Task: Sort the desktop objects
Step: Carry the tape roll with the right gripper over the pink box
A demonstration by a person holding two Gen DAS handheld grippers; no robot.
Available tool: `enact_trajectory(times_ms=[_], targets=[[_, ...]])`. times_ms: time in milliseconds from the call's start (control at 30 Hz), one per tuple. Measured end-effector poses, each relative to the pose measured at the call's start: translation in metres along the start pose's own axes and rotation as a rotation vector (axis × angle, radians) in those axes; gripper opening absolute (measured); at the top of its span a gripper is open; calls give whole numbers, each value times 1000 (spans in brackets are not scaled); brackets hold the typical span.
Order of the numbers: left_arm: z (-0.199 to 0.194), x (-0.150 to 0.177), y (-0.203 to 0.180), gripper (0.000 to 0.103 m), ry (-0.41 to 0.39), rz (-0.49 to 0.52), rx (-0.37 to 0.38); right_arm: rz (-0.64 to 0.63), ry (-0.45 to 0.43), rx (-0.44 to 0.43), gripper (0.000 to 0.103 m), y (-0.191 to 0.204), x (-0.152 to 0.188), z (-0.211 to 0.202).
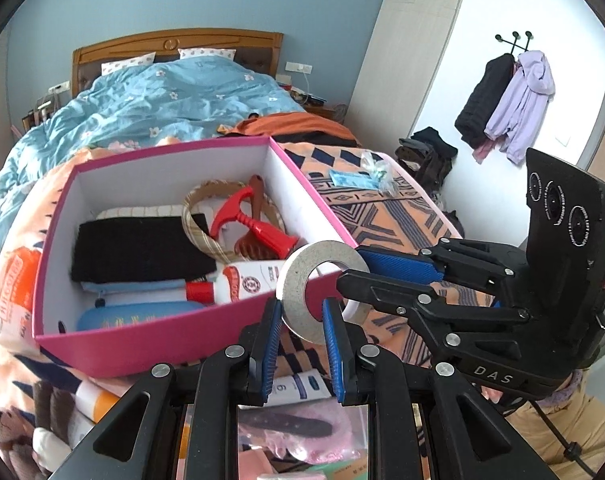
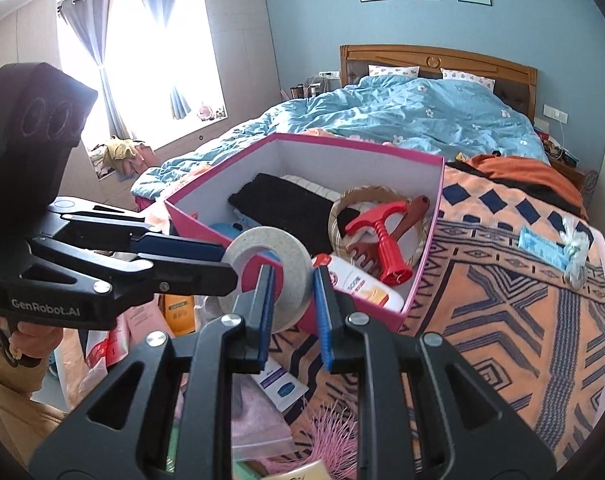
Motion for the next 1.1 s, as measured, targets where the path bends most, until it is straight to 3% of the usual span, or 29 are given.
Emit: enact_trajectory(times_ms=[367, 1100], targets=[[8, -20, 12, 20, -6, -8, -24, -9, -28, -9, 22, -7, -24, 4], [27, -49, 21, 20, -14, 19, -43, 34, -10, 8, 22, -35, -39, 29]])
Point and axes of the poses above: each gripper's, at about its wrist camera, not at the fingertips, and z roughly the way its jaws point, y to its left, x to its underside, the point moved 7 cm from there along z, roughly the way its jaws point, and after that the axes turned 1 degree about -x, right-handed, at the moved point
